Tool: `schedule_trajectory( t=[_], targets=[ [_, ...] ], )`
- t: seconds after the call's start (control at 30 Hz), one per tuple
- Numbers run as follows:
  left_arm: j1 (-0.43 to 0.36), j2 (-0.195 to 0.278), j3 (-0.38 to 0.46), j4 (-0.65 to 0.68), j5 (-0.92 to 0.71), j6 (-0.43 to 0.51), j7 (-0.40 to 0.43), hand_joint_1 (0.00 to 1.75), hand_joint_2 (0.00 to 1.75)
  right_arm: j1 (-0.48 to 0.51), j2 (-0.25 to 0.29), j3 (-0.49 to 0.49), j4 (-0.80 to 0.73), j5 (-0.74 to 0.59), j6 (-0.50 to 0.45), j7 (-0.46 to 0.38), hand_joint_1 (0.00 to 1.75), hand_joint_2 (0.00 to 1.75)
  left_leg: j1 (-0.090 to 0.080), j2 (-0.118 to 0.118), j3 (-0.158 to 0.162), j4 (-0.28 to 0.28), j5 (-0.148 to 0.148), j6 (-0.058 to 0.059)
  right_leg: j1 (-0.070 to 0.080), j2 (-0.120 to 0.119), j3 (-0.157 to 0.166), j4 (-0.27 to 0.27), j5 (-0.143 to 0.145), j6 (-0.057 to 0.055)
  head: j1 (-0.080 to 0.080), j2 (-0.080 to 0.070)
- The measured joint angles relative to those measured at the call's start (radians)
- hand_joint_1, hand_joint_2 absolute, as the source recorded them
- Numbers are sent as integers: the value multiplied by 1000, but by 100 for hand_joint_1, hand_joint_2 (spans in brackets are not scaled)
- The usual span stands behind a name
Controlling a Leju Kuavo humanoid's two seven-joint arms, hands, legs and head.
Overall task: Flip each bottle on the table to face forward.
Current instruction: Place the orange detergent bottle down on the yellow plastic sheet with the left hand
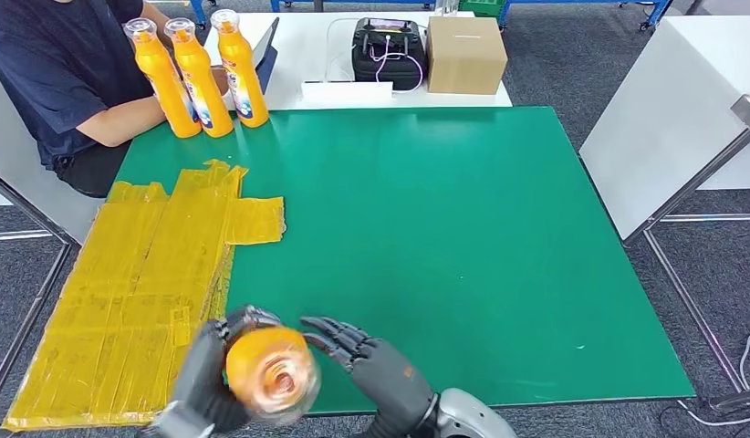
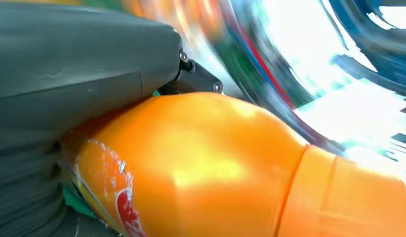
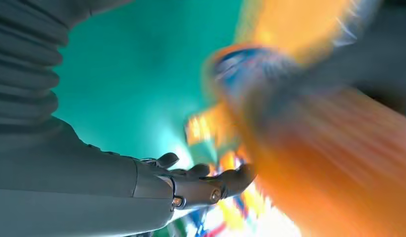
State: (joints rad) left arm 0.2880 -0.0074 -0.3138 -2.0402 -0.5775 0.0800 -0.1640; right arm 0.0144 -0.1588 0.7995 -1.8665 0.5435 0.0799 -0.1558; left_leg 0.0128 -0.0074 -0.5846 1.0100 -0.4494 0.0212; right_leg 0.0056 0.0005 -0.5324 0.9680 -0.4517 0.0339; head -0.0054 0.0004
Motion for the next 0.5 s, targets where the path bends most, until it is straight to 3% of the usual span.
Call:
schedule_trajectory(
  t=[0.1, 0.23, 0.5],
  targets=[
    [-71, -22, 176, 52, -331, 15, -3, 175, 175, 83, -13, -84, -106, -18, -28, -14, 0, 0, 0, -1, 0, 0, 1, -1, 0, 0, 0, 1, 0, 0, 0, 0],
    [-130, -52, 350, 134, -335, 0, -36, 175, 175, 145, -34, -138, -179, -11, -32, -13, 0, 0, 0, 2, 0, 0, 1, -2, 0, 1, -2, 2, 0, 0, 0, 0],
    [-160, -84, 428, 209, -410, 12, -40, 175, 175, 188, -62, -165, -222, -11, -60, -11, 0, 0, 0, 2, -1, 0, 1, -1, 0, 1, -3, 2, 0, 0, 0, 0]
  ],
)
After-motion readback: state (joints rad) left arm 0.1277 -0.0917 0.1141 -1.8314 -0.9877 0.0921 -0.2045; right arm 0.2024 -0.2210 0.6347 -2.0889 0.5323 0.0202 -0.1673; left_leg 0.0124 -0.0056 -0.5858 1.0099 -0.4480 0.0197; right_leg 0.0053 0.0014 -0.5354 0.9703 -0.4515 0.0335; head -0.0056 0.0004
